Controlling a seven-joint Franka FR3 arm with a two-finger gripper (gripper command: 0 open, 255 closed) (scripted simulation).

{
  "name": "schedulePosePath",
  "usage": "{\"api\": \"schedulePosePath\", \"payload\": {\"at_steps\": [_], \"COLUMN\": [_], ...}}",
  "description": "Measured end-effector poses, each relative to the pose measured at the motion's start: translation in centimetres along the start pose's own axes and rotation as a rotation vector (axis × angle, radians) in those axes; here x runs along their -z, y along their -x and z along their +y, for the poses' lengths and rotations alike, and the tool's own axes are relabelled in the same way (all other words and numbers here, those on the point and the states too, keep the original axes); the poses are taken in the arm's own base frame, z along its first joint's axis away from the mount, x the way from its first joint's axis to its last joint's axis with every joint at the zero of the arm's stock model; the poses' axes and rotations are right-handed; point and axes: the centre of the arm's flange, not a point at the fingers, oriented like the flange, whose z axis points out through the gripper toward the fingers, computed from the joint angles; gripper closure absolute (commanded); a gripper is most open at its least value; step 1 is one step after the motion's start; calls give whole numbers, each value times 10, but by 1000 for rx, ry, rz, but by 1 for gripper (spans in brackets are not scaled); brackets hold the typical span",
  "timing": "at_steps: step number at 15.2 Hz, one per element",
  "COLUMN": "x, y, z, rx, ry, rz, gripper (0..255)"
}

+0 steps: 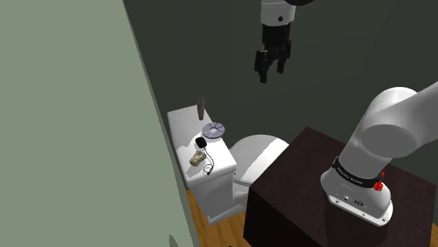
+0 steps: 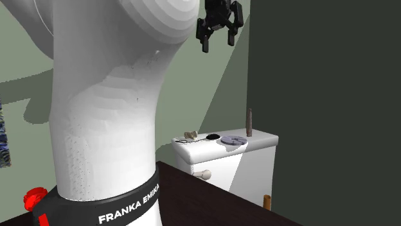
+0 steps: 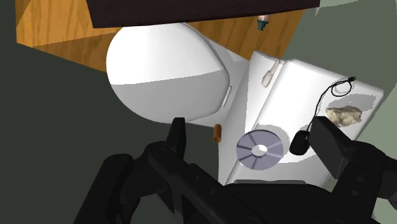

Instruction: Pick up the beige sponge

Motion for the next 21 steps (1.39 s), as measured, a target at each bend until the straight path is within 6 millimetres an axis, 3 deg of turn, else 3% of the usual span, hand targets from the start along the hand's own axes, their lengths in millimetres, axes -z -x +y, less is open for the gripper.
{"api": "schedulePosePath", "payload": {"at_steps": [21], "x": [-182], "y": [-90], "z": [-187], "rx": [119], "ry": [22], "rz": [45], "gripper": [0]}}
